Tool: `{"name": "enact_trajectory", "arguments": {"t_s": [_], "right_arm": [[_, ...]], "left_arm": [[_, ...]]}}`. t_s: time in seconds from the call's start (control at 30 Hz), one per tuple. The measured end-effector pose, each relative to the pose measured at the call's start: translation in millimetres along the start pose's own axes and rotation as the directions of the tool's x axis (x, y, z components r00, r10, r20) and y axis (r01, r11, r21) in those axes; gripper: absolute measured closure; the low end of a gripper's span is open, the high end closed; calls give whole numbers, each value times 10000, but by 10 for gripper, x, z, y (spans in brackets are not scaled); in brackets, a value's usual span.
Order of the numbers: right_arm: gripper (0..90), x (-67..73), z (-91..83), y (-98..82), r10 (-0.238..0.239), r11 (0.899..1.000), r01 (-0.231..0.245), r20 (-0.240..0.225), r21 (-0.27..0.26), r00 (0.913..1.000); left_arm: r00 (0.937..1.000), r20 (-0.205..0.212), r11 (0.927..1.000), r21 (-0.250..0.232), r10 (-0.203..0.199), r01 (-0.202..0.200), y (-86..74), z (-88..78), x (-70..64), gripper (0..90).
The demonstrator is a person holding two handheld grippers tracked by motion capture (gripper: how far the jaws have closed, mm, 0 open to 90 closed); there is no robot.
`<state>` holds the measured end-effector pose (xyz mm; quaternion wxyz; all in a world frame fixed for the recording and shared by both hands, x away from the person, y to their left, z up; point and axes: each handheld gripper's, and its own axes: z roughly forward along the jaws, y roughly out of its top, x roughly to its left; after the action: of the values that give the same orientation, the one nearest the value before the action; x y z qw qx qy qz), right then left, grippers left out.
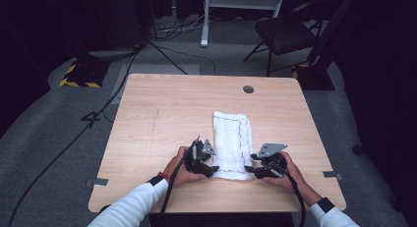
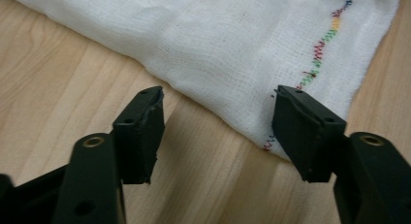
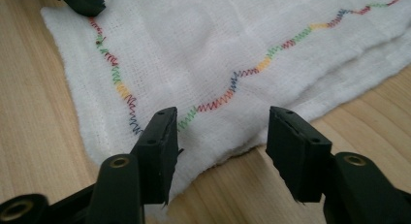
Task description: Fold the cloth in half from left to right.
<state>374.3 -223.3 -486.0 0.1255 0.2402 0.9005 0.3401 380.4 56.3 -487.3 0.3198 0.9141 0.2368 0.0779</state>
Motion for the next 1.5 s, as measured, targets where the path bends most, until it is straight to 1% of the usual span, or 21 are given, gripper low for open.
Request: {"name": "enact_trajectory", "arguments": {"t_s": [0.03, 0.1, 0.13, 0.23, 0.33, 0.37, 0.47, 0.5, 0.57, 0.6, 0.63, 0.67, 0.73, 0.8, 0.9, 0.97, 1.1, 1.2, 1.37, 1.4, 1.5], "right_arm": [[446, -11, -15, 1, 58, 10000, -58, 50, -27, 10000], [427, -53, -53, -1, 199, 9996, -197, 113, -177, 9997], [421, -83, -76, -1, 297, 9992, -293, 153, -270, 9994], [410, -202, -153, 11, 617, 9961, -594, 340, -650, 9975], [426, -341, -219, 34, 902, 9926, -847, 604, -875, 9941], [426, -372, -232, 43, 990, 9910, -925, 648, -967, 9930], [422, -494, -270, 98, 1293, 9856, -1159, 1072, -1233, 9858], [421, -536, -279, 115, 1428, 9829, -1261, 1235, -1340, 9820], [421, -620, -287, 145, 1750, 9759, -1538, 1342, -1548, 9754], [422, -664, -280, 163, 1868, 9739, -1648, 1384, -1562, 9726], [437, -713, -267, 183, 1918, 9737, -1668, 1635, -1553, 9677], [451, -744, -256, 195, 1976, 9733, -1723, 1708, -1518, 9653], [460, -831, -225, 227, 2209, 9684, -1972, 1580, -1526, 9624], [469, -895, -190, 256, 2264, 9669, -1994, 1745, -1592, 9583], [468, -978, -124, 310, 2478, 9614, -2230, 1545, -1615, 9564], [468, -1008, -71, 357, 2366, 9648, -2125, 1583, -1551, 9586], [458, -1047, 71, 440, 2157, 9736, -1963, 1889, -1164, 9580], [455, -1086, 170, 491, 2245, 9725, -2077, 1869, -1056, 9564], [449, -1130, 303, 595, 2303, 9712, -2141, 1808, -1050, 9562], [449, -1143, 334, 613, 2339, 9704, -2178, 1834, -1038, 9548], [446, -1185, 422, 655, 2396, 9697, -2253, 1889, -940, 9523]], "left_arm": [[9999, -103, 9999, -45, 107, -108, 5, -11, 3, 317], [9997, -238, 9998, -179, 81, -85, 19, -50, 37, 254], [9995, -292, 9995, -293, -80, 72, 28, -69, 53, 249], [9984, -505, 9986, -481, -262, 238, 66, -120, 142, 212], [9974, -668, 9978, -627, -274, 232, 112, -156, 232, 202], [9962, -846, 9974, -708, -201, 141, 133, -168, 266, 200], [9919, -1265, 9954, -956, -132, 11, 188, -187, 394, 231], [9899, -1391, 9927, -1199, -266, 98, 197, -184, 435, 234], [9900, -1353, 9922, -1221, -405, 239, 244, -166, 528, 248], [9882, -1428, 9903, -1342, -562, 369, 280, -161, 580, 240], [9882, -1370, 9882, -1455, -689, 488, 304, -158, 613, 245], [9885, -1286, 9862, -1545, -793, 590, 337, -155, 658, 243], [9851, -1506, 9860, -1557, -827, 590, 398, -130, 730, 243], [9812, -1739, 9869, -1509, -843, 580, 436, -84, 793, 244], [9781, -1784, 9859, -1460, -1073, 816, 464, 1, 899, 243], [9741, -1954, 9866, -1380, -1138, 876, 481, 54, 969, 246], [9721, -1725, 9783, -1600, -1587, 1313, 516, 140, 1109, 244], [9700, -1629, 9747, -1614, -1807, 1545, 555, 205, 1194, 244], [9635, -1743, 9715, -1584, -2033, 1763, 629, 316, 1286, 249], [9600, -1782, 9687, -1626, -2158, 1875, 644, 343, 1300, 250], [9590, -1753, 9670, -1645, -2227, 1945, 683, 413, 1333, 251]]}}
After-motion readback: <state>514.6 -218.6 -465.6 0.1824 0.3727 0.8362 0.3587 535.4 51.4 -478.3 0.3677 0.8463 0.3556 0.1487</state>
